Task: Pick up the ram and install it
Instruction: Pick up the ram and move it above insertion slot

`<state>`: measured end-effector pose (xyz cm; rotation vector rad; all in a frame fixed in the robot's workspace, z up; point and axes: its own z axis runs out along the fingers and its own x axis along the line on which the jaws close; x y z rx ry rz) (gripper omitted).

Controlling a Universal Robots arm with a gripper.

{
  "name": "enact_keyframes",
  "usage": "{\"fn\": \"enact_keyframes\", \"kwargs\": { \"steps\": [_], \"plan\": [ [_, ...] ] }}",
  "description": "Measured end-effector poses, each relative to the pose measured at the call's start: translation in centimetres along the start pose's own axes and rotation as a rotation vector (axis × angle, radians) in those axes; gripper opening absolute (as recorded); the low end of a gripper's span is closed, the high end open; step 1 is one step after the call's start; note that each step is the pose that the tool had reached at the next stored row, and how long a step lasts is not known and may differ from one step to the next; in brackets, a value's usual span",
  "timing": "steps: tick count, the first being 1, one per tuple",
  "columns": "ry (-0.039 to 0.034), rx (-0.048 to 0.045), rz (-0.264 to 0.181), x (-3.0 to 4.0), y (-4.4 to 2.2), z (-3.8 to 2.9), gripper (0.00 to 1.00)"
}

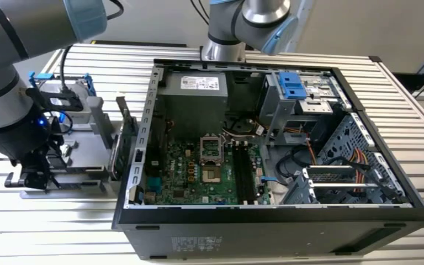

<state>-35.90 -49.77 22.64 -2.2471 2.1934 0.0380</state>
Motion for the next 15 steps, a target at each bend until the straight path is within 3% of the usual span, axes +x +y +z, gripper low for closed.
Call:
{"fn": "enact_keyframes", "kwargs": {
  "steps": [15],
  "plan": [
    [-0.0002, -0.0005, 0.011, 0.1, 0.0, 1.54, 1.0]
  ]
}}
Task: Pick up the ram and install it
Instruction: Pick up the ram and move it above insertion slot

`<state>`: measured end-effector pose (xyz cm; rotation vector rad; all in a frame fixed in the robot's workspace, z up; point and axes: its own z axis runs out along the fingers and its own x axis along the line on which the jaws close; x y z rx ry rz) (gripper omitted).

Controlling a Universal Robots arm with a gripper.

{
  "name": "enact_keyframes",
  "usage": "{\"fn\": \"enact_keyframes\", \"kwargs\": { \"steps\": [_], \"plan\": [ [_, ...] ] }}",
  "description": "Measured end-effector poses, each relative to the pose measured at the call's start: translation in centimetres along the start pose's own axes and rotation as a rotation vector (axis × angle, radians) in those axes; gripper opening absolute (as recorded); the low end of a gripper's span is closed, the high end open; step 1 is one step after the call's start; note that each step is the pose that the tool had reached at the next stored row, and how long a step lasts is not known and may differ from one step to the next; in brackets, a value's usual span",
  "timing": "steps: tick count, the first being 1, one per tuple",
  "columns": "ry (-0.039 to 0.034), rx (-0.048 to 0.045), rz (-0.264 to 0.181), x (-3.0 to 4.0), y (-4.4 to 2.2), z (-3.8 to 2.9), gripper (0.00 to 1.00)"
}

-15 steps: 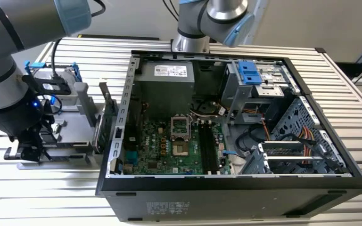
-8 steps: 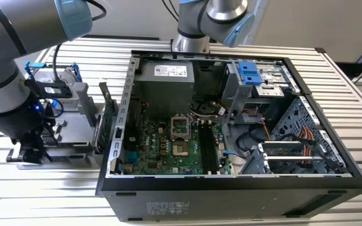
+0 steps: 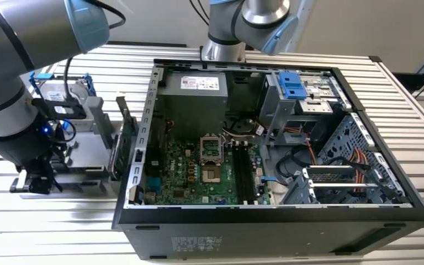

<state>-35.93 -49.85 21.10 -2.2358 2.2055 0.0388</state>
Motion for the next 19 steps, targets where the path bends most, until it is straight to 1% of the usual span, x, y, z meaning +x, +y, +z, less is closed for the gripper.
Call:
{"fn": "enact_keyframes", "kwargs": {
  "steps": [4, 8, 14, 17, 19],
  "plan": [
    [0.0, -0.0007, 0.004, 0.1, 0.0, 0.3, 1.0],
    [-0.0001, -0.0016, 0.01, 0.21, 0.01, 0.81, 1.0],
    [-0.0007, -0.0018, 0.013, 0.26, 0.0, 1.34, 1.0],
    [-0.0042, -0.0018, 0.013, 0.26, 0.0, 1.51, 1.0],
    [-0.0095, -0.0016, 0.013, 0.26, -0.01, 1.61, 1.0]
  ]
}}
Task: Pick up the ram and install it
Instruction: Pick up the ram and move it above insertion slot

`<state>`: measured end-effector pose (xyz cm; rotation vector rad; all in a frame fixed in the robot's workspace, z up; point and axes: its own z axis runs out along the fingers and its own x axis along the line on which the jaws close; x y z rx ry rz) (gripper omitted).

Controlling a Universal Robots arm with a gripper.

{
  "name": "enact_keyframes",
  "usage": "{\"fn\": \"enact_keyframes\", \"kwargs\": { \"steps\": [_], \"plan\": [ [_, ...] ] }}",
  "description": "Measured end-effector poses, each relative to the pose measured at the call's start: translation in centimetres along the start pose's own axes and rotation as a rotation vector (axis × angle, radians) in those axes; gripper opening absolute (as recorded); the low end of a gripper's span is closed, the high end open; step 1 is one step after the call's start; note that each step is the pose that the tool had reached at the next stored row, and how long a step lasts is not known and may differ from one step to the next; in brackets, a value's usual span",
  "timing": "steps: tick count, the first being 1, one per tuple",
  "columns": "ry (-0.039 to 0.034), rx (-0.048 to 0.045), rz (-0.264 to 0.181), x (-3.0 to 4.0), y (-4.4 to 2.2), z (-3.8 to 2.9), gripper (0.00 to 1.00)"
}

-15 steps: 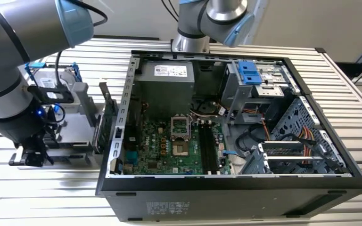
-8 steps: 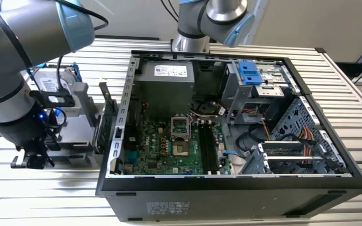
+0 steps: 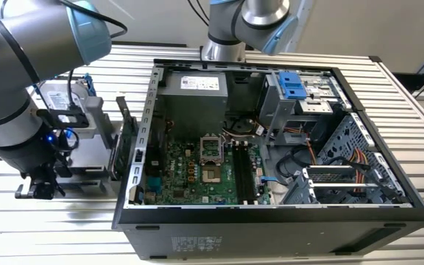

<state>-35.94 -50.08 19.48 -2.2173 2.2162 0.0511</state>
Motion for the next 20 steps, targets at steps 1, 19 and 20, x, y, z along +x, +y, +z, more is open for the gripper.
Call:
{"fn": "enact_keyframes", "kwargs": {
  "steps": [1, 19, 20],
  "plan": [
    [-0.0036, -0.0001, 0.0, 0.0, 0.0, 0.04, 1.0],
    [-0.0168, -0.0001, 0.0, 0.0, 0.0, 0.43, 0.0],
    [-0.0168, -0.0001, 0.0, 0.0, 0.0, 0.43, 0.0]
  ]
}}
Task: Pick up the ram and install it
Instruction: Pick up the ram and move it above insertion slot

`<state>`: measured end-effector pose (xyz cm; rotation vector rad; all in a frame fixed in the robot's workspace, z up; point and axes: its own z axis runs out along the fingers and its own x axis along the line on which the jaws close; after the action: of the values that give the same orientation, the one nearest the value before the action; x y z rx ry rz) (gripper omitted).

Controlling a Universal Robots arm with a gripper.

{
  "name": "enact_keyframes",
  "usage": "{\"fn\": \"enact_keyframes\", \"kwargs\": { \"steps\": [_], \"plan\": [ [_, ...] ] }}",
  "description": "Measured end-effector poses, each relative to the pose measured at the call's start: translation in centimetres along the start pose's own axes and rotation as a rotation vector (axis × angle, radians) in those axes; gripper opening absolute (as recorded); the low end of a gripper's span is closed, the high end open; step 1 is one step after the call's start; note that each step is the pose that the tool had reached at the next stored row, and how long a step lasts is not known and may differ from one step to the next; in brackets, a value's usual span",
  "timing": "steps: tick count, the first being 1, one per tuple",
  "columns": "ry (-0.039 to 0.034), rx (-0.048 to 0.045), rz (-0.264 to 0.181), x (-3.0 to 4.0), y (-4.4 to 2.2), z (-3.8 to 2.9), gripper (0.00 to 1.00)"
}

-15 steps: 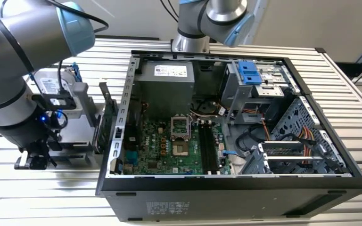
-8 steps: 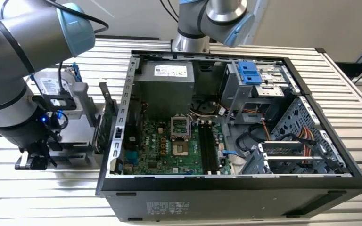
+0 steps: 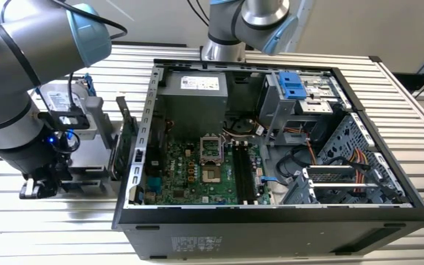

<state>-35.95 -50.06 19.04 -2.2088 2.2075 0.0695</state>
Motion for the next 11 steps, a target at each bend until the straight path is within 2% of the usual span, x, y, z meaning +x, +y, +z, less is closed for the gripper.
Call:
{"fn": "enact_keyframes", "kwargs": {
  "steps": [11],
  "plan": [
    [0.0, 0.0, 0.0, 0.0, 0.0, 0.03, 0.0]
  ]
}}
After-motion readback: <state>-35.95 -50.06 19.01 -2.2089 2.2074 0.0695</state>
